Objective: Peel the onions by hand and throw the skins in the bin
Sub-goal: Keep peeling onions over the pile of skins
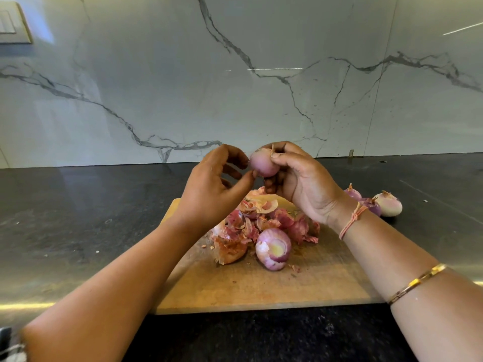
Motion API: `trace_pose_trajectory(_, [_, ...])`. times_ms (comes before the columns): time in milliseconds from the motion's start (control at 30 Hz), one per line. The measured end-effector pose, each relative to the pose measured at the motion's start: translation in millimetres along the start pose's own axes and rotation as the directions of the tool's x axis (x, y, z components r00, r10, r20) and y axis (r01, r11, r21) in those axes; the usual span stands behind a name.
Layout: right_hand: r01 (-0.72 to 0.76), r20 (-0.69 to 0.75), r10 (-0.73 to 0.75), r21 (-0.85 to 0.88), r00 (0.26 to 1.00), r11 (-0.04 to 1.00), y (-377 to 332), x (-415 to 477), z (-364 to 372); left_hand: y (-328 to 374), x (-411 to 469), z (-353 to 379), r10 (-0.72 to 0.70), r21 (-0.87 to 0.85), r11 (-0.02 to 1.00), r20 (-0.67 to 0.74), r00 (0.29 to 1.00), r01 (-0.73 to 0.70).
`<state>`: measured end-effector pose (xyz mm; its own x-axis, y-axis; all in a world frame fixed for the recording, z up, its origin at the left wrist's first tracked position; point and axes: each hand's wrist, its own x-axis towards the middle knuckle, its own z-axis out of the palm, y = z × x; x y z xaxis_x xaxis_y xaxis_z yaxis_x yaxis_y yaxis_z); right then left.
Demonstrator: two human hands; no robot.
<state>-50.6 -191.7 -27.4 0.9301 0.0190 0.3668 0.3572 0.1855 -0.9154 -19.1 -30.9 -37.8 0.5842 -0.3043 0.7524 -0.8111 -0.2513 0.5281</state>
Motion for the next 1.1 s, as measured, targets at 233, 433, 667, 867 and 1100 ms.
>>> trace_pose_trajectory(233, [0.030, 0.038, -0.024, -0.155, 0.999, 0.988, 3, -3, 2, 5, 0, 0, -0.092, -0.063, 0.994, -0.071, 0.993, 0.087])
trace_pose_trajectory(433, [0.098, 0.080, -0.077, -0.317, 0.994, 0.943, 7, -7, 9, 6, -1, 2, -0.064, -0.009, 0.998, -0.097, 0.993, 0.064])
trace_pose_trajectory(667, [0.148, 0.075, -0.129, -0.421, 0.989, 0.895, 7, -7, 10, 5, 0, 2, -0.056, 0.043, 0.997, -0.134, 0.989, 0.062])
trace_pose_trajectory(867, [0.166, 0.043, -0.165, -0.453, 0.985, 0.876, 7, -6, 8, 10, -2, 2, -0.062, -0.014, 0.998, -0.094, 0.994, 0.061])
trace_pose_trajectory(1100, [0.162, 0.055, -0.156, -0.523, 0.986, 0.837, 9, -7, 8, 6, 0, 2, 0.003, 0.125, 0.992, -0.116, 0.993, 0.012])
